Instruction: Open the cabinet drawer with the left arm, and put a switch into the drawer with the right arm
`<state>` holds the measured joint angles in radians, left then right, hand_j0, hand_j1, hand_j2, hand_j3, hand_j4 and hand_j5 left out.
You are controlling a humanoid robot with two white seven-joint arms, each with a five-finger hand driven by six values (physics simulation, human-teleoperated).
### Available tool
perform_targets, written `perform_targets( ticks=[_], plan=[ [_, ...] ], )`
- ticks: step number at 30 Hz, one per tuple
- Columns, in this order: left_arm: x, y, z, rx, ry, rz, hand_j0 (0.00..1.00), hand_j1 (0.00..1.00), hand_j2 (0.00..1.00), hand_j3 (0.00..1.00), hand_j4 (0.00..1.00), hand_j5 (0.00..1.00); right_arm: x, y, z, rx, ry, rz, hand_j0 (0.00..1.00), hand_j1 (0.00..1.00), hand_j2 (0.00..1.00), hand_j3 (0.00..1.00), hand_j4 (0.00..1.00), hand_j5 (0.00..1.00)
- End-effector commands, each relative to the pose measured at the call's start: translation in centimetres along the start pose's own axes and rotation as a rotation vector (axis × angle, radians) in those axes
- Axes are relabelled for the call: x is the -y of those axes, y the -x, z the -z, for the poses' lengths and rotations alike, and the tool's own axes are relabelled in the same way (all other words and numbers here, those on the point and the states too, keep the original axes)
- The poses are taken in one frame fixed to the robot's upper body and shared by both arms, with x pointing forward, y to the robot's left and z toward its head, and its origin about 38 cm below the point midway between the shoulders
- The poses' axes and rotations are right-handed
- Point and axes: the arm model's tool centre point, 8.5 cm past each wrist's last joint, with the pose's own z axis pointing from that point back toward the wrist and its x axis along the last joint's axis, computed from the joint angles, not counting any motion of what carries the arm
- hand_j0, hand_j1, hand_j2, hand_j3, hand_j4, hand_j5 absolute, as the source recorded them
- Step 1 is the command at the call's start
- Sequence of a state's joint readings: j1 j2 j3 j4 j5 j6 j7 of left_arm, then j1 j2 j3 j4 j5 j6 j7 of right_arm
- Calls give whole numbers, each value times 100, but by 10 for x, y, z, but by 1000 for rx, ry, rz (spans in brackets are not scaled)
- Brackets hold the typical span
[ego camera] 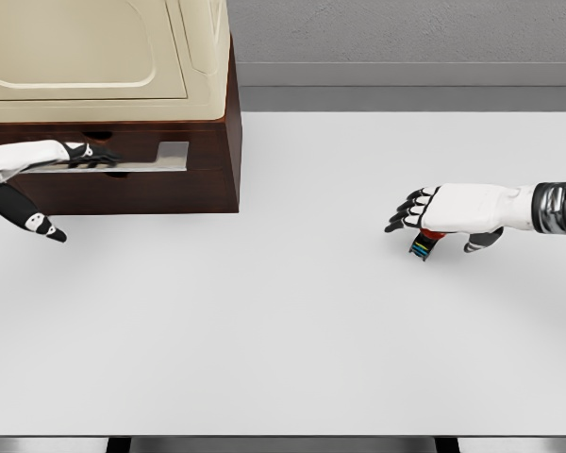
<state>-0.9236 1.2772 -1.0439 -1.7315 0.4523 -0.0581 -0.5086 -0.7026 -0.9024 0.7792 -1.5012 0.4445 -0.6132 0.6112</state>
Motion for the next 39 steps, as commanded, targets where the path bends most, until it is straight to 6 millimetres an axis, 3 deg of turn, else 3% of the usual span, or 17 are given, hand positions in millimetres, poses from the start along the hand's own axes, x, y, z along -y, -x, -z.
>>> perform_targets(
  ticks=[1,39],
  plan=[
    [9,1,3,5,29,-4,100,100,100,100,100,100,0,0,0,-1,2,5,100,100,100,100,100,100],
    [27,10,-26,28,95,24,100,100,100,100,100,100,-1,1,-2,-4,-3,3,100,100,100,100,100,100]
  ],
)
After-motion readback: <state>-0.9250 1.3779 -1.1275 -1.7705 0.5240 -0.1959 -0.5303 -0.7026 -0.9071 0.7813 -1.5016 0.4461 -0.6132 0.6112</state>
